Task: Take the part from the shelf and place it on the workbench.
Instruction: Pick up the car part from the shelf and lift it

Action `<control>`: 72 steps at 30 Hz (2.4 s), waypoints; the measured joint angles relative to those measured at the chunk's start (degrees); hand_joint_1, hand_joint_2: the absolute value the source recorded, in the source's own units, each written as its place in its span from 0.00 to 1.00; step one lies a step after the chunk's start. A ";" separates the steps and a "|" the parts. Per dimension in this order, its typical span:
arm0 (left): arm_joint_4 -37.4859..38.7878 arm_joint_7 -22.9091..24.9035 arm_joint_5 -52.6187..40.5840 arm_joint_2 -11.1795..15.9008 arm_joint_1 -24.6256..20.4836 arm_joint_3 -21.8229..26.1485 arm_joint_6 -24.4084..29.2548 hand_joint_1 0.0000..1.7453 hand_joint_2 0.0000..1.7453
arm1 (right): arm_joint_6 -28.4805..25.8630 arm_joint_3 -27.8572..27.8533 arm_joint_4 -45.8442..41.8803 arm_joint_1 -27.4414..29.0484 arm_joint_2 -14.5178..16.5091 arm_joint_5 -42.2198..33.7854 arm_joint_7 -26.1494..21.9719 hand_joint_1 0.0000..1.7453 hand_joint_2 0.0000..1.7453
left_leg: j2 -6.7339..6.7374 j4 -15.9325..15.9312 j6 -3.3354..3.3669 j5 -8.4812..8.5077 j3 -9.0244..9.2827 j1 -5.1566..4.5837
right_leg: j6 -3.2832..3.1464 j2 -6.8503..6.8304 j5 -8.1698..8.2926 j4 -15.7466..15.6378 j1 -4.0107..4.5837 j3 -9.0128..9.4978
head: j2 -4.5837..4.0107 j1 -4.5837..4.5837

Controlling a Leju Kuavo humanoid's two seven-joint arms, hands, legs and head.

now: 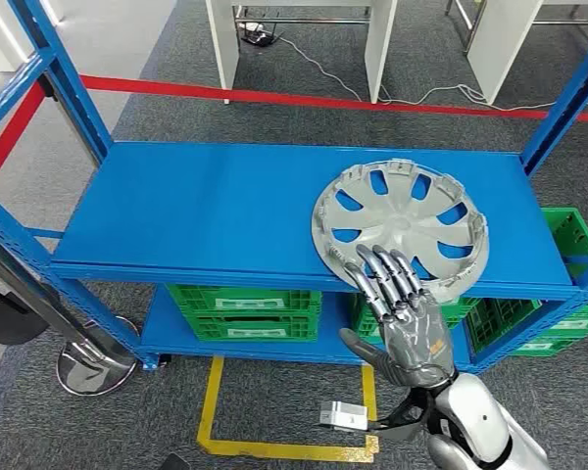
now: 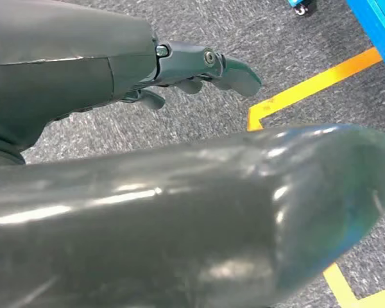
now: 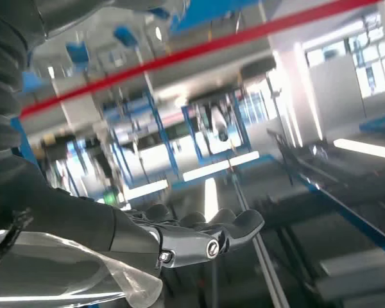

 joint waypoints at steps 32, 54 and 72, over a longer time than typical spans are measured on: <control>1.96 -0.01 10.20 0.68 -2.22 -7.57 4.39 0.00 0.00 | 6.51 8.57 21.49 -5.50 0.83 3.57 4.47 0.00 1.00 | 0.01 0.00 0.00 0.00 -0.01 0.00 | 0.00 0.01 0.00 0.00 0.00 -0.04 | 0.00 0.01; 1.95 1.13 12.30 1.56 -3.20 -11.52 4.44 0.00 0.00 | 11.21 5.93 26.53 -9.89 3.84 4.19 7.72 0.00 1.00 | 0.00 0.00 0.00 0.00 -0.02 0.00 | 0.00 0.00 0.00 0.01 0.00 -0.05 | 0.00 0.02; 1.96 0.64 14.58 1.65 -3.76 -13.14 4.45 0.00 0.00 | 13.99 4.26 30.13 -12.74 3.97 5.96 9.11 0.00 1.00 | 0.00 0.01 0.00 0.00 -0.03 0.00 | 0.00 0.00 0.00 0.01 0.00 -0.06 | 0.00 0.02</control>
